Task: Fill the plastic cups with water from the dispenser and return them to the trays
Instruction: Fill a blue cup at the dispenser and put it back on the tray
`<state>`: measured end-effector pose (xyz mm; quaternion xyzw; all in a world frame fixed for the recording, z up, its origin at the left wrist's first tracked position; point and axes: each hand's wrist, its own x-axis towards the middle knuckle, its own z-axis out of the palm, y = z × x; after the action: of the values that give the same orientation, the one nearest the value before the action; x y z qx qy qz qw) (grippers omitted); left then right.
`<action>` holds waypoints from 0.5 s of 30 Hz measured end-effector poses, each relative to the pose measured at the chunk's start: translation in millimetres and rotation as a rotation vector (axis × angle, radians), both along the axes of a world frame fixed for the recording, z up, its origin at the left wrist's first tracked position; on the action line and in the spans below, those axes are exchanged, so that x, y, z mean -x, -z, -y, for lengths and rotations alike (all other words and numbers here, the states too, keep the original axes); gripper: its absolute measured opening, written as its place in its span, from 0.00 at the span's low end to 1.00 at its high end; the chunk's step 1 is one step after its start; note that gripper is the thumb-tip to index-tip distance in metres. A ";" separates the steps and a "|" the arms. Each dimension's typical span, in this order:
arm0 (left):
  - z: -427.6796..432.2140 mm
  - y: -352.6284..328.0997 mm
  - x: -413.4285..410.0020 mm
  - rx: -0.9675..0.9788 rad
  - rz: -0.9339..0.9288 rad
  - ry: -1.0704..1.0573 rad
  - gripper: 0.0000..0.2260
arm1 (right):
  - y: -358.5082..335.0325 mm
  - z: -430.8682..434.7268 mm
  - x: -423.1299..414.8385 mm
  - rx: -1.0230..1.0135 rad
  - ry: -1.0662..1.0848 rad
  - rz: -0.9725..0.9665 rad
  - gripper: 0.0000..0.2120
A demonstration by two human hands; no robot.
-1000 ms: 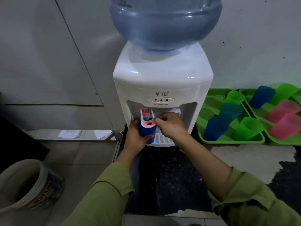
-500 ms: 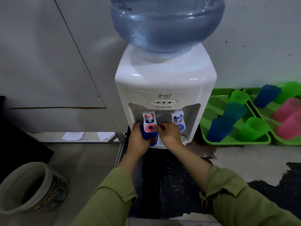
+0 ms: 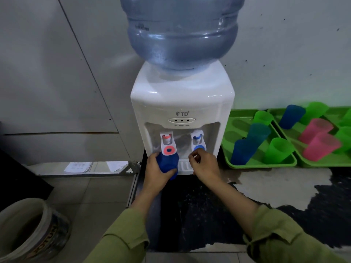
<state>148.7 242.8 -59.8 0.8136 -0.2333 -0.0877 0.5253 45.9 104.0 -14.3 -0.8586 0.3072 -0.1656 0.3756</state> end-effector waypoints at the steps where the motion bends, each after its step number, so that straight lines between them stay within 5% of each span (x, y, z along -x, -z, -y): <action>1: -1.3 0.0 2.9 -0.010 -0.010 0.002 0.35 | -0.7 2.1 3.8 0.012 0.006 0.005 0.05; 9: 1.4 0.5 32.8 -0.041 -0.066 -0.033 0.36 | -7.1 31.0 37.8 0.139 0.080 0.110 0.05; 15: 21.9 -29.7 48.0 -0.121 -0.035 0.148 0.37 | -29.7 70.2 51.3 0.259 0.177 0.162 0.08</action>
<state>100.7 220.9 -30.2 0.8227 -0.2779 -0.1545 0.4713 -5.4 33.9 15.4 -0.8532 0.3263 -0.3050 0.2693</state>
